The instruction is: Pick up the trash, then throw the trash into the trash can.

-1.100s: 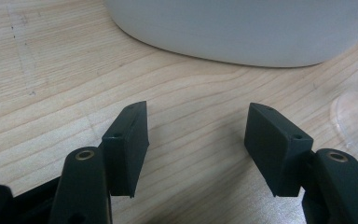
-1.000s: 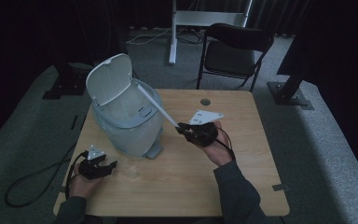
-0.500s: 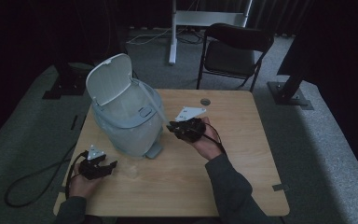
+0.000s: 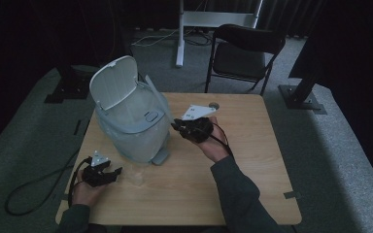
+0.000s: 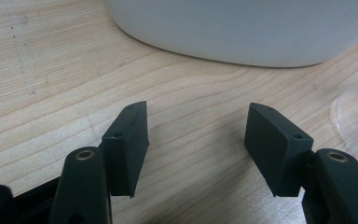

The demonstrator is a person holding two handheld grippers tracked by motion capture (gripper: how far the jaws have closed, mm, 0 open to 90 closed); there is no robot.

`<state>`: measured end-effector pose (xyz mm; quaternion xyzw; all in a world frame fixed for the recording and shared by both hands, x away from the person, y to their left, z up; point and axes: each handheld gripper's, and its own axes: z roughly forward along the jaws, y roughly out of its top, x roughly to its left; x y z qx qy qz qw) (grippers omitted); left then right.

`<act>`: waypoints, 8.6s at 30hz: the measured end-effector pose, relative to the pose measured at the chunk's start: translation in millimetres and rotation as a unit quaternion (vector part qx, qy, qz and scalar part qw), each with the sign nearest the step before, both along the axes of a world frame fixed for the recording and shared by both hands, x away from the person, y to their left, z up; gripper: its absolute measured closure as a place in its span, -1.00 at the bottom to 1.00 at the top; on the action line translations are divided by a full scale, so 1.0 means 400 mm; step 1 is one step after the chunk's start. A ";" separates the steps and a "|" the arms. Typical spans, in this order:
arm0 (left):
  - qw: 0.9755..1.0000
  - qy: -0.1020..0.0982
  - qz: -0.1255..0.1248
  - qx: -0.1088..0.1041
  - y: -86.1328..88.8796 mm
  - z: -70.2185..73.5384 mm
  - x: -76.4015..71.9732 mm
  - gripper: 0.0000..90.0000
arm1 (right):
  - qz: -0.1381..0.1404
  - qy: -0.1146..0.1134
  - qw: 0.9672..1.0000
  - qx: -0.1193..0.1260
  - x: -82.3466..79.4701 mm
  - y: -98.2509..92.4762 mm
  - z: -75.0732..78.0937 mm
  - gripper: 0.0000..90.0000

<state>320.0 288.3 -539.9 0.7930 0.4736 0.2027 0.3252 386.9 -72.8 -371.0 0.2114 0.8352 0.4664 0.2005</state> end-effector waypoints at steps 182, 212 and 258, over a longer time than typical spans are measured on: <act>1.000 -0.001 0.000 -0.001 -0.001 -0.001 0.000 -0.13 | 0.008 0.007 0.999 0.040 -0.042 0.007 -0.028 0.27; 1.000 -0.001 -0.001 -0.001 -0.001 -0.001 0.000 -0.13 | 0.032 0.030 0.999 0.023 -0.076 0.046 -0.101 0.28; 1.000 0.000 -0.001 0.000 -0.001 -0.001 0.000 -0.14 | 0.102 0.076 0.992 -0.013 -0.124 0.205 -0.207 0.29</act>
